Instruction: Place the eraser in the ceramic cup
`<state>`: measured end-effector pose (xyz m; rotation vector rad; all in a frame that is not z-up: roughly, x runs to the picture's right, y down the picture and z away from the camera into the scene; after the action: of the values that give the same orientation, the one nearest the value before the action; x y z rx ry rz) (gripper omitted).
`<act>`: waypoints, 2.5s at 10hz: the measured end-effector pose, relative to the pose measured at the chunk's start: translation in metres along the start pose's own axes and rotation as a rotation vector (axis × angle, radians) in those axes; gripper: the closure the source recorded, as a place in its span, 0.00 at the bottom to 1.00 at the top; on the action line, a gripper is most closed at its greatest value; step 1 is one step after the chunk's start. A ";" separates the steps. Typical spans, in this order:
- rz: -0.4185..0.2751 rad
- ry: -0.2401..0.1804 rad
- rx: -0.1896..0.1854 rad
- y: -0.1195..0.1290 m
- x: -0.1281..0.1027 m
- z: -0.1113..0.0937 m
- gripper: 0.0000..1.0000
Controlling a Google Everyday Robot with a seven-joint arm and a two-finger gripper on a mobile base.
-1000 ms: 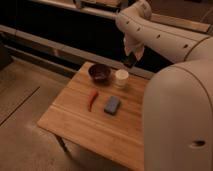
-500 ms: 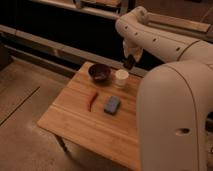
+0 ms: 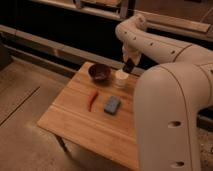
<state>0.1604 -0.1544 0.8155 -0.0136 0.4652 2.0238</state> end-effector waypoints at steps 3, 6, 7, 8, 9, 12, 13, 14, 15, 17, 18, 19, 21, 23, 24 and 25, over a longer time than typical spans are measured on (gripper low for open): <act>-0.028 0.003 -0.010 0.011 -0.003 0.002 1.00; -0.068 0.004 -0.009 0.024 -0.001 0.006 1.00; -0.075 0.009 -0.005 0.027 0.001 0.010 1.00; -0.079 0.013 -0.001 0.028 0.002 0.014 1.00; -0.082 0.015 0.000 0.029 0.002 0.017 1.00; -0.090 0.024 -0.007 0.036 0.001 0.024 1.00; -0.090 0.027 -0.009 0.036 0.000 0.026 1.00; -0.088 0.029 -0.009 0.036 -0.002 0.028 1.00; -0.084 0.032 -0.007 0.033 -0.004 0.031 1.00; -0.068 0.042 0.002 0.024 -0.009 0.039 1.00; -0.061 0.048 0.003 0.022 -0.010 0.043 1.00; -0.060 0.051 0.001 0.021 -0.011 0.044 1.00; -0.071 0.055 -0.001 0.025 -0.011 0.047 1.00; -0.096 0.058 -0.003 0.035 -0.006 0.048 1.00; -0.104 0.059 -0.004 0.038 -0.004 0.049 1.00; -0.114 0.060 -0.004 0.042 -0.001 0.049 1.00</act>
<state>0.1347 -0.1562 0.8746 -0.1016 0.4869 1.9163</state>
